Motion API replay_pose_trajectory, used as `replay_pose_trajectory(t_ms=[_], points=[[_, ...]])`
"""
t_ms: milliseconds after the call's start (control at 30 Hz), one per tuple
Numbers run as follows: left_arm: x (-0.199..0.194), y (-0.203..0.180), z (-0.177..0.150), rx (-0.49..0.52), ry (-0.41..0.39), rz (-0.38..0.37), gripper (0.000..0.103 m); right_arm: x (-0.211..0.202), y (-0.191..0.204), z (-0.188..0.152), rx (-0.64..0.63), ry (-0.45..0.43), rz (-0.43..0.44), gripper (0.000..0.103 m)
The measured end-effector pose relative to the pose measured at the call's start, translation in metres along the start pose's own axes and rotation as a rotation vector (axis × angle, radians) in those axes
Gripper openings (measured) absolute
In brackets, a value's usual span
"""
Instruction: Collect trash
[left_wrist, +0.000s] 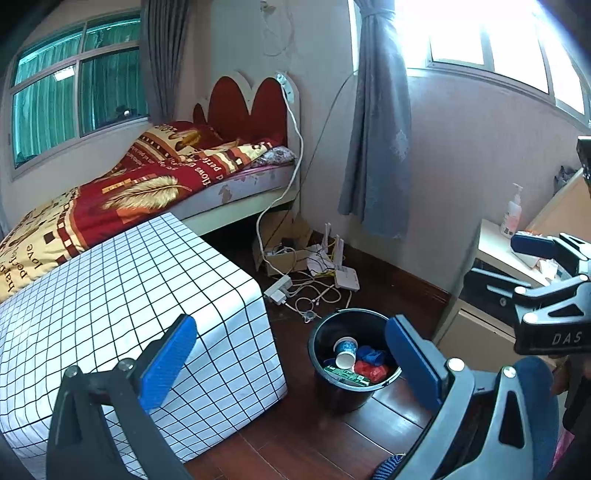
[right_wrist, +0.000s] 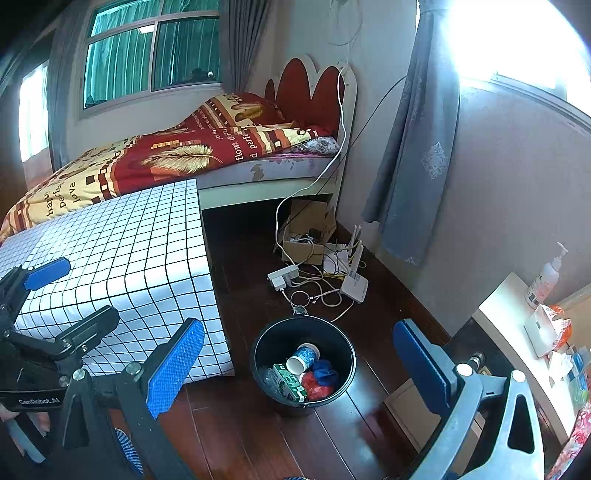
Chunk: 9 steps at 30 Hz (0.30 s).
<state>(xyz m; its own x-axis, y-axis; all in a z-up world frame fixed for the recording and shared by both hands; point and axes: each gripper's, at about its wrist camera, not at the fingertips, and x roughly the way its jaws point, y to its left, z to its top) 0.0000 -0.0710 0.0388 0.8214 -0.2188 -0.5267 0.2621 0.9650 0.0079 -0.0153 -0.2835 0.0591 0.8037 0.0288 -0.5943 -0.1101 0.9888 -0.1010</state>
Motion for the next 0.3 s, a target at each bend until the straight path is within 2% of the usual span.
replay_pose_trajectory(t_ms=[300], points=[[-0.0028, 0.0009, 0.001, -0.01, -0.024, -0.042, 0.102, 0.0011, 0.0015, -0.0001, -0.003, 0.002, 0.001, 0.103]])
